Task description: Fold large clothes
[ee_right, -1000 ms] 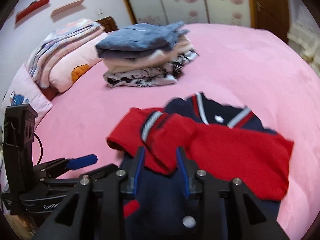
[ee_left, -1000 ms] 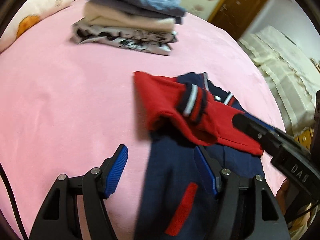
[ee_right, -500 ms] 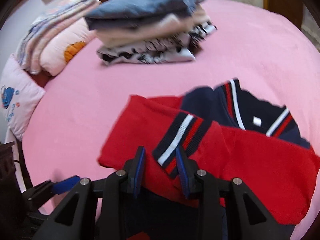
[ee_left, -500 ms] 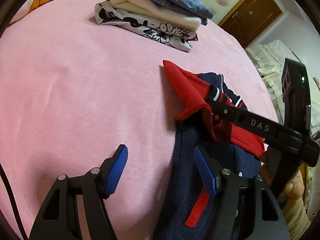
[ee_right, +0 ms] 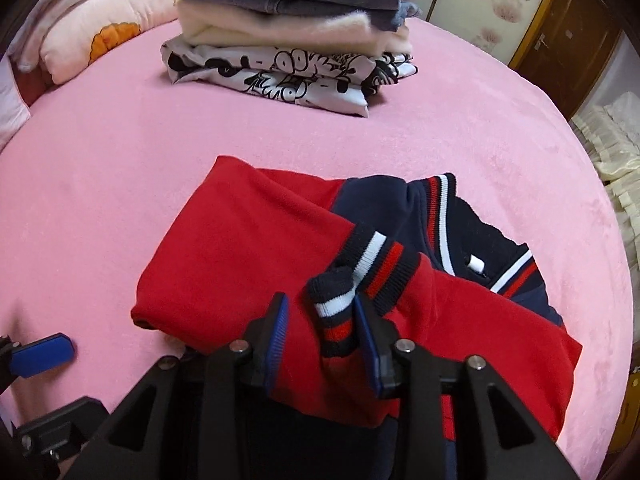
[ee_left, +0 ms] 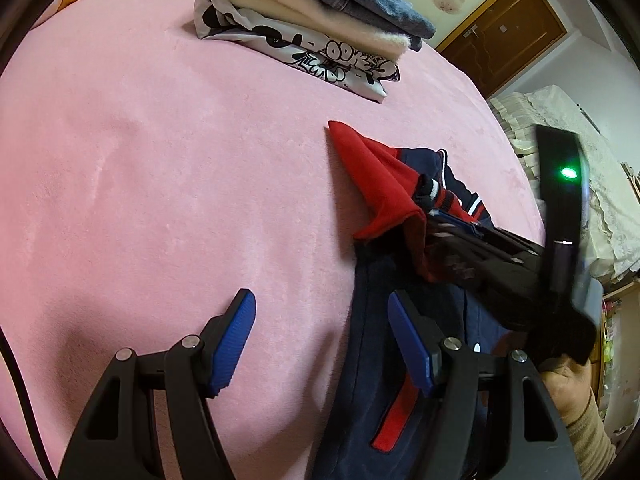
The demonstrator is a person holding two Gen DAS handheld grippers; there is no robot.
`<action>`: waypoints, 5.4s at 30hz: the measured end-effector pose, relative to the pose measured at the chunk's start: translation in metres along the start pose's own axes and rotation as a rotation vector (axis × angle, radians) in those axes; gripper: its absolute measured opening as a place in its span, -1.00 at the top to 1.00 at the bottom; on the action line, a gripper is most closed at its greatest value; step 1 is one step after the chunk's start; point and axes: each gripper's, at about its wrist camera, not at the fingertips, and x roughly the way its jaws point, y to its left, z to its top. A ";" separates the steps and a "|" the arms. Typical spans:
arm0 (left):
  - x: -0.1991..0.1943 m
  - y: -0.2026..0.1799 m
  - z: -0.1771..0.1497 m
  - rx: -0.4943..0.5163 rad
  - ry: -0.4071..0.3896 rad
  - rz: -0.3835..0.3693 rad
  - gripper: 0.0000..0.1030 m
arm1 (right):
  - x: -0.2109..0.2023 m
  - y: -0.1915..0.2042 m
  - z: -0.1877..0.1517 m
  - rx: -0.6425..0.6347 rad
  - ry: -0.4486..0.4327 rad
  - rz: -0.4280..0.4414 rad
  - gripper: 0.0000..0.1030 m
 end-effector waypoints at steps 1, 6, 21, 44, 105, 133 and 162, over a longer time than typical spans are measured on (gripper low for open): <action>0.000 -0.001 0.002 0.003 -0.003 -0.002 -0.31 | -0.004 -0.005 0.000 0.019 -0.006 0.010 0.76; -0.001 -0.013 0.013 0.036 -0.030 -0.011 -0.31 | -0.048 -0.070 -0.019 0.247 -0.095 0.139 0.76; 0.015 -0.042 0.011 0.092 0.013 0.004 -0.31 | -0.042 -0.213 -0.150 0.674 0.012 0.317 0.31; 0.028 -0.073 0.019 0.191 0.017 0.013 -0.31 | -0.026 -0.207 -0.092 0.402 0.017 0.176 0.35; 0.102 -0.129 0.039 0.304 0.043 0.074 -0.04 | -0.025 -0.221 -0.125 0.542 -0.105 -0.056 0.95; -0.062 -0.188 -0.035 0.463 -0.116 0.077 -0.53 | -0.171 -0.177 -0.169 0.512 -0.258 0.038 0.94; -0.084 -0.108 -0.128 0.533 -0.038 0.246 -0.55 | -0.208 -0.145 -0.283 0.403 -0.244 0.098 0.33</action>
